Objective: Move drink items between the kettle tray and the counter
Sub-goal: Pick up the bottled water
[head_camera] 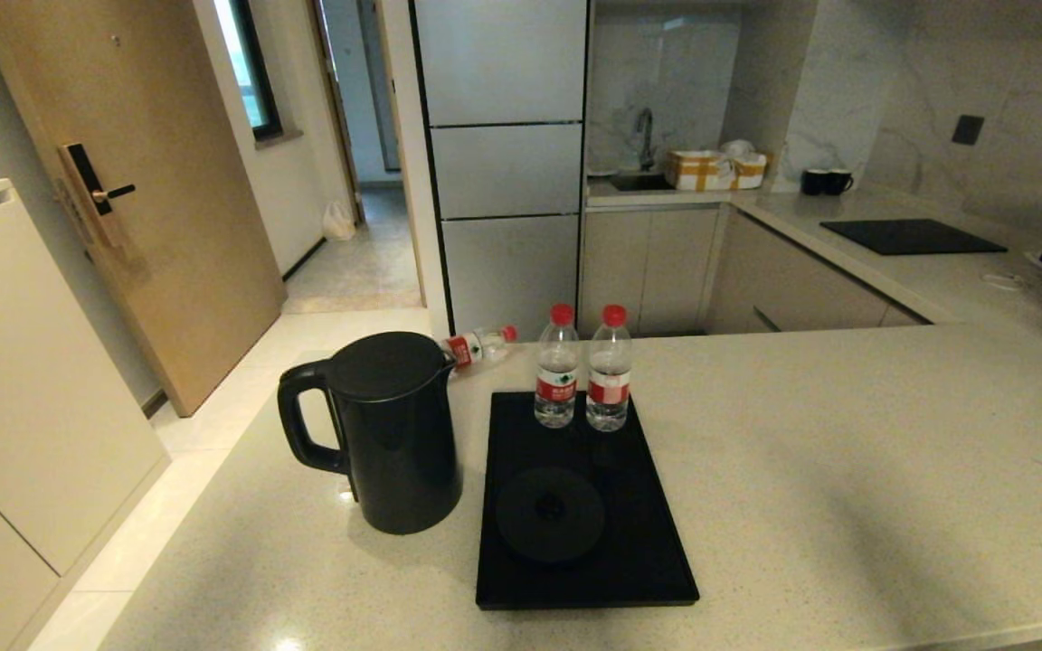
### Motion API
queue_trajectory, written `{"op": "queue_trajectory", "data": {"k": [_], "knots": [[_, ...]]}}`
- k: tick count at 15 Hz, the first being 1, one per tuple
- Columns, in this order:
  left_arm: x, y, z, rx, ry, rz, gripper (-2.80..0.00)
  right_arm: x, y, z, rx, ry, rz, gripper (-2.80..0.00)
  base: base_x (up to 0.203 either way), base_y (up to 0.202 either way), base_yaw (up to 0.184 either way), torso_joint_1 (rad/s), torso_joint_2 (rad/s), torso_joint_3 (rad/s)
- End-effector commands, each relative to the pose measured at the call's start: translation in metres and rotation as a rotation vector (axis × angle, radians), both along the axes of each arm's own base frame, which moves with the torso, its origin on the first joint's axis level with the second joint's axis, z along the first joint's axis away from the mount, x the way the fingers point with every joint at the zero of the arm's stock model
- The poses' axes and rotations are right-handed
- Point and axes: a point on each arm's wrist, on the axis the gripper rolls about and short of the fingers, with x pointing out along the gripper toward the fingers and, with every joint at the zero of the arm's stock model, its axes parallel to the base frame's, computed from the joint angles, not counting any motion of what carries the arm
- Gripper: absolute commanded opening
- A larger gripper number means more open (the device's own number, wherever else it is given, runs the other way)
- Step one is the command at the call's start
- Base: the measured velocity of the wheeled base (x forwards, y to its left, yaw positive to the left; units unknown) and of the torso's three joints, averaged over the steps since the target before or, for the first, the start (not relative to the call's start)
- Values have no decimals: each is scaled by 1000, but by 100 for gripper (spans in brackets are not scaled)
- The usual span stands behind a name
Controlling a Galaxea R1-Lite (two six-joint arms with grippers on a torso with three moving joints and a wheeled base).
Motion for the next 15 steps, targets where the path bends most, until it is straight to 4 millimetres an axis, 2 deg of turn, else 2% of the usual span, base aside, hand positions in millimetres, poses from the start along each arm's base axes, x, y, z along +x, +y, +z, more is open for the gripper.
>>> {"op": "queue_trajectory", "data": {"k": [1,15], "knots": [[0,0,-1,-9,5,3,-280,0,0,0,0,-1,1,-280,0,0,0,0,0,0],[0,0,0,-10,-1,6,-280,0,0,0,0,-1,1,-280,0,0,0,0,0,0]]}}
